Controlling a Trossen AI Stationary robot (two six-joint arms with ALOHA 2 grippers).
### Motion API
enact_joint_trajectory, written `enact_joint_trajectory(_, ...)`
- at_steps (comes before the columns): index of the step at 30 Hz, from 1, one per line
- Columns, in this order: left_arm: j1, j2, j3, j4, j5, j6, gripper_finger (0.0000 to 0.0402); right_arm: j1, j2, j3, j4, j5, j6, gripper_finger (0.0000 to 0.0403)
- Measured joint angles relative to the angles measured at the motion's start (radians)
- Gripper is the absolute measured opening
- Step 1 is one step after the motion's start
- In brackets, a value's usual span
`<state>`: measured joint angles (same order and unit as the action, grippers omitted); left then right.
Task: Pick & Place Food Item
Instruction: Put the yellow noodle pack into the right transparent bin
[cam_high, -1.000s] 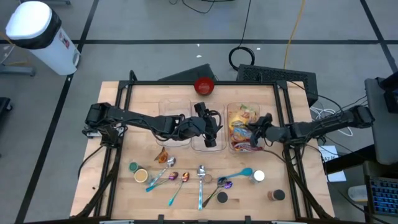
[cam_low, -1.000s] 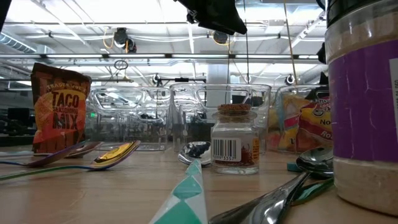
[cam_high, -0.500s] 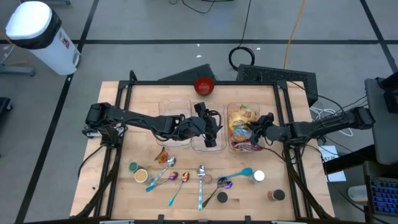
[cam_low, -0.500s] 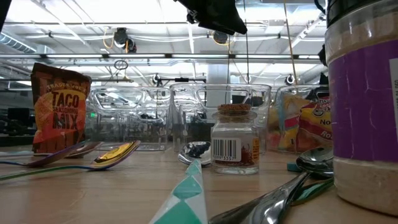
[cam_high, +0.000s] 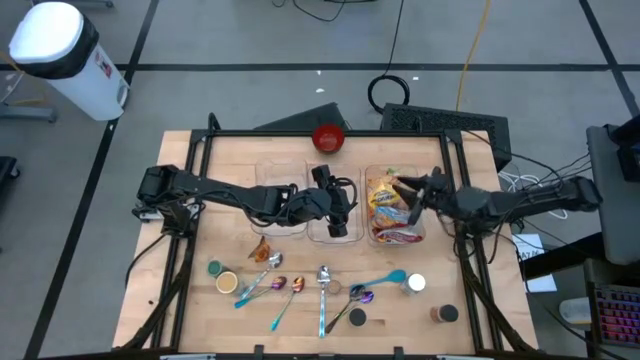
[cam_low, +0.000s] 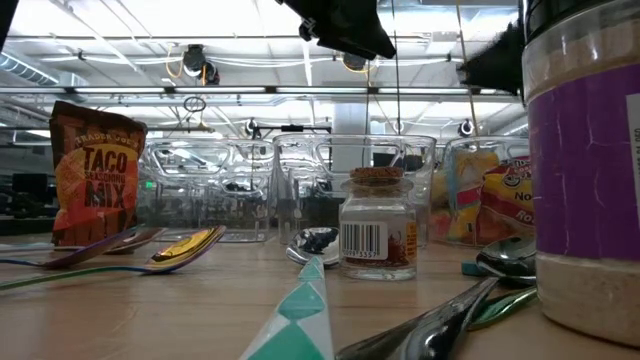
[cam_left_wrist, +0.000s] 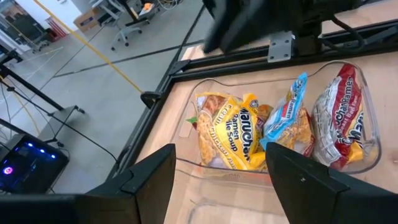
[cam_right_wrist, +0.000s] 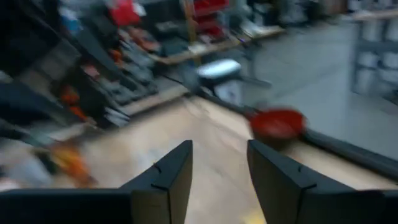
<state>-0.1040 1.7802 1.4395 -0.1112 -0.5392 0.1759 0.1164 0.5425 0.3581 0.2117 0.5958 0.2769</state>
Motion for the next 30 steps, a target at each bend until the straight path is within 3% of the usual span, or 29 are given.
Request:
enact_joint_trajectory(5,0.0,0.0,0.0,0.0,0.0,-0.014,0.0257,-0.056,0.121,0.159,-0.152,-0.101,-0.006,0.0072)
enact_joint_trajectory(10,0.0,0.0,0.0,0.0,0.0,-0.029,0.0257,-0.125,0.271,0.195,-0.28,-0.164,-0.031,0.0006)
enact_joint_trajectory(19,0.0,0.0,0.0,-0.007,0.0,-0.032,0.0257,-0.23,0.435,0.195,-0.43,-0.181,0.007,0.0002)
enact_joint_trajectory(30,0.0,0.0,0.0,-0.028,0.0,-0.036,0.0257,-0.262,0.441,0.138,-0.434,-0.177,0.077,0.0001)
